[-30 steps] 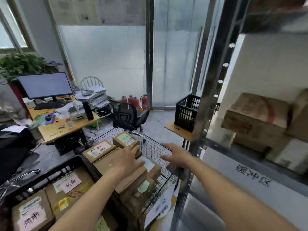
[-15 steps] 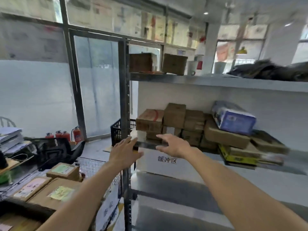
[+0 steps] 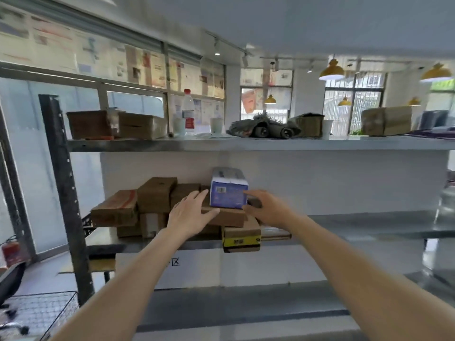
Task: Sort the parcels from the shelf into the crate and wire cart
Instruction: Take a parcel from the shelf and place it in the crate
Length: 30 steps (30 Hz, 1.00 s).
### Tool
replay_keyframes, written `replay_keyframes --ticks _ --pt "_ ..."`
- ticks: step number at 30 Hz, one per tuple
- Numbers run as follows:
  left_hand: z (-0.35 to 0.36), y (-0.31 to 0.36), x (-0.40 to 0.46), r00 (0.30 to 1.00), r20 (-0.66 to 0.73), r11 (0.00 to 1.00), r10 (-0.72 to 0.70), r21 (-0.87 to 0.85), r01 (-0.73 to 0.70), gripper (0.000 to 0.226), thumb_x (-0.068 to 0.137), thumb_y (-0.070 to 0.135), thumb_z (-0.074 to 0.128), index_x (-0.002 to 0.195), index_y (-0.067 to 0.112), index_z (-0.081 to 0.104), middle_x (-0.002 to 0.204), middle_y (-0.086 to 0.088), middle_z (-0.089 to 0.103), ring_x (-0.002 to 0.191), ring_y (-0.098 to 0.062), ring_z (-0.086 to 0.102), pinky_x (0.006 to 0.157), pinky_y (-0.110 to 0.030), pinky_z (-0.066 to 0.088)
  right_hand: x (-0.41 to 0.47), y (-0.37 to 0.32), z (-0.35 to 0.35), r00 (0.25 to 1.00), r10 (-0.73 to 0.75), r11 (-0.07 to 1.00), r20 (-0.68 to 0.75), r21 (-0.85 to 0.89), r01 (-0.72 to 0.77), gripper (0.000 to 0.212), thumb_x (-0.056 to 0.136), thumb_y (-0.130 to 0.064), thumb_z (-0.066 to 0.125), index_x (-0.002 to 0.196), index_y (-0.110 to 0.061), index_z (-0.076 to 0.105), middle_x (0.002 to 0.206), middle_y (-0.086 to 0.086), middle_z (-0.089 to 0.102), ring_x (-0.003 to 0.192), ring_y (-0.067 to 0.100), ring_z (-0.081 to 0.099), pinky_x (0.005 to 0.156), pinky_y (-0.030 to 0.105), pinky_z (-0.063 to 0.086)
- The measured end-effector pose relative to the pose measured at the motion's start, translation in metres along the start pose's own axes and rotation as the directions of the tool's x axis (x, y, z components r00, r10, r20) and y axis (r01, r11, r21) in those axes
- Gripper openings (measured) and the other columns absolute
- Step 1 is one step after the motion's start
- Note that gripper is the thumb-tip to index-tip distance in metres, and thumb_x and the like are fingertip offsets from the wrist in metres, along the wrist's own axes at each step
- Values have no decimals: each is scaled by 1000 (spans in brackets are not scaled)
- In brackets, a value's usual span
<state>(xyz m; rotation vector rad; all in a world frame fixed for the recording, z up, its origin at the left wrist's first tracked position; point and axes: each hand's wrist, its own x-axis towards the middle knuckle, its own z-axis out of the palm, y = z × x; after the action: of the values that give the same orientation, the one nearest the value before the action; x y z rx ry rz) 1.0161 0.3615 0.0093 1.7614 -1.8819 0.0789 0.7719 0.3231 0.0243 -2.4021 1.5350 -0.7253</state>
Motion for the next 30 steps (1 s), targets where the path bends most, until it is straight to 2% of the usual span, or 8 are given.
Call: replay_keyframes --ticks 2,4,7,10,16,23,30 --pt "11 28 10 1000 -20 1000 18 -23 -19 74 94 65 54 155 29 35 157 3 41 138 -21 44 108 -43 44 -5 29 -18 1000 18 997 -12 70 -17 51 99 -42 62 148 -32 50 139 -7 54 126 17 54 109 40 45" --pt "22 51 17 999 -44 999 19 -47 -21 73 94 64 54 155 27 37 154 4 43 136 -20 46 106 -44 45 -6 59 -33 1000 19 998 -22 58 -18 53 99 -38 62 150 -31 47 147 -1 50 135 22 49 113 42 42" --pt "38 85 23 998 -59 998 26 -57 -30 73 96 62 53 157 26 34 159 3 39 141 -21 42 108 -45 43 -9 99 -48 999 30 998 -46 57 -27 53 100 -43 60 150 -35 45 153 1 46 139 25 45 114 46 40" --pt "56 115 28 997 -40 994 59 -95 -62 71 97 60 53 157 27 34 160 4 37 143 -21 40 108 -43 44 -11 131 -54 999 29 999 -36 34 -28 54 101 -43 58 152 -30 45 152 5 47 139 26 44 113 42 38" --pt "107 154 46 993 68 990 97 -112 -89 72 97 62 53 158 31 30 163 3 33 146 -20 36 113 -44 41 -6 179 -54 997 74 996 -29 -51 -75 54 102 -50 53 153 -36 41 155 0 44 138 24 46 111 42 41" --pt "173 156 78 982 187 993 34 -121 -11 78 96 62 54 160 32 22 166 1 25 147 -23 36 112 -46 41 19 226 -38 987 158 984 15 -91 -156 57 100 -58 50 153 -41 38 157 -6 40 139 21 46 108 44 44" --pt "219 144 119 971 232 988 -59 -124 90 82 96 62 54 162 30 16 168 -5 19 149 -29 32 113 -45 38 63 254 -9 978 196 980 78 -53 -192 58 99 -60 49 153 -42 37 158 -1 39 138 25 46 109 47 44"
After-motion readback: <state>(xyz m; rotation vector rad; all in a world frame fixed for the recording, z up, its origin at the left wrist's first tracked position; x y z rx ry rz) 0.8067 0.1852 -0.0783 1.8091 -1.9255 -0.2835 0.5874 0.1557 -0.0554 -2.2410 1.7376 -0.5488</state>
